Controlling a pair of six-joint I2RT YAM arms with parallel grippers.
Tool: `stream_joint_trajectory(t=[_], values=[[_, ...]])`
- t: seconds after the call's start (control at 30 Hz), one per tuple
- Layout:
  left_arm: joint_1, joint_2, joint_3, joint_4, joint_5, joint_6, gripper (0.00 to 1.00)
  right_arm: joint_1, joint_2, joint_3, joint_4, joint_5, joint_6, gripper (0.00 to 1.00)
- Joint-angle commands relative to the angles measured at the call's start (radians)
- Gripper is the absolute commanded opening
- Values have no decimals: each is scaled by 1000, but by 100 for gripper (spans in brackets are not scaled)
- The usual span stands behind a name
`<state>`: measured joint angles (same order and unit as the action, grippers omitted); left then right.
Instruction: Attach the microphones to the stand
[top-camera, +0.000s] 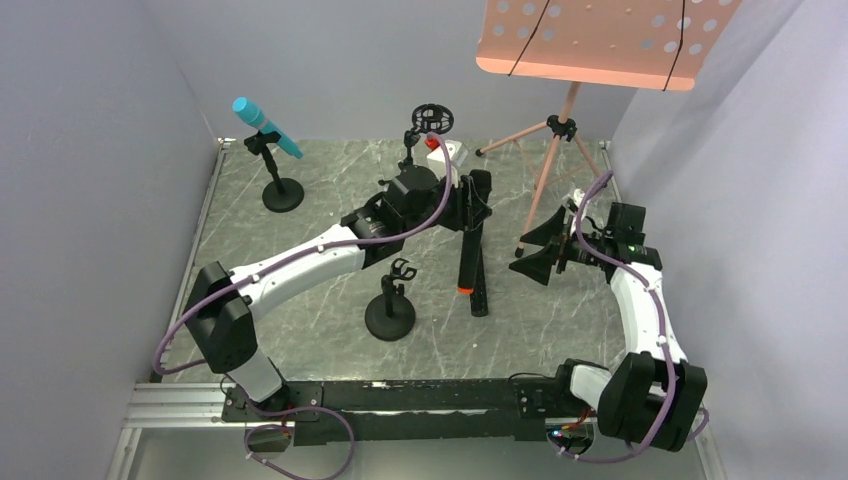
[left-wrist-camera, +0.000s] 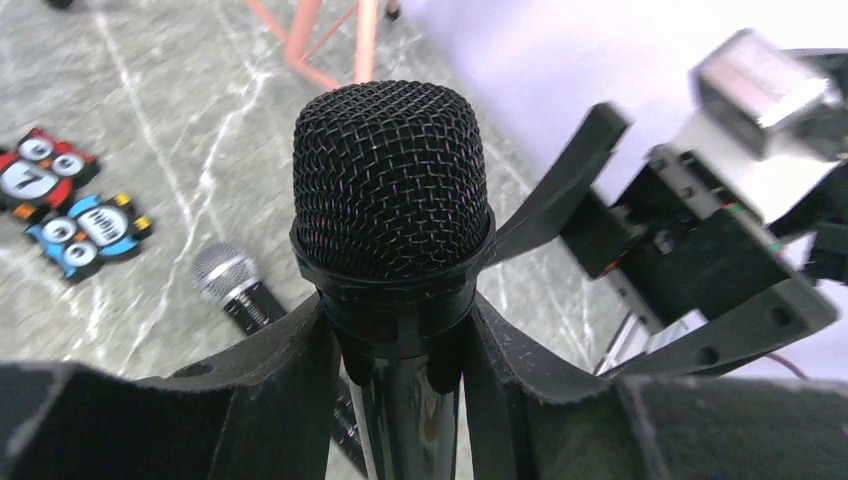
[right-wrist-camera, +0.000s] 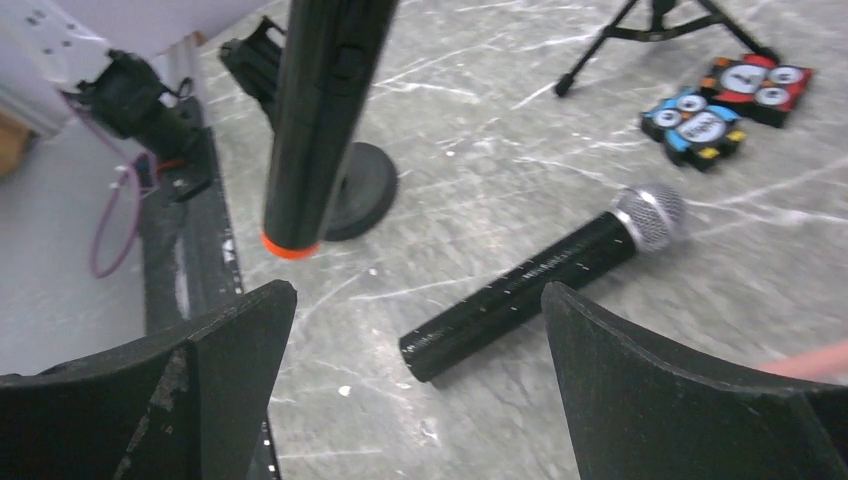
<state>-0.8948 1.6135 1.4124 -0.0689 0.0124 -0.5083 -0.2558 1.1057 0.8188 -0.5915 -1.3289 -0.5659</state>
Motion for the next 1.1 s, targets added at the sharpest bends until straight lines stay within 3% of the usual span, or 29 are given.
stream_joint_trajectory(t=[0.0, 0.2, 0.5, 0.63, 0.9, 1.07], values=[[-16, -11, -40, 361, 66, -67, 0, 73, 41, 38, 30, -117, 48, 100], [-63, -11, -117, 608, 5, -42, 0, 124, 85, 46, 28, -203, 76, 100], [-100, 26, -174, 831, 13, -50, 0, 143, 132, 75, -28, -231, 58, 100], [-104, 34, -183, 874, 14, -52, 0, 145, 148, 98, -90, -230, 7, 97], [-104, 46, -202, 923, 36, -57, 0, 159, 128, 97, -78, -201, 11, 85], [-104, 59, -212, 959, 74, -80, 0, 161, 115, 99, -64, -188, 21, 83]])
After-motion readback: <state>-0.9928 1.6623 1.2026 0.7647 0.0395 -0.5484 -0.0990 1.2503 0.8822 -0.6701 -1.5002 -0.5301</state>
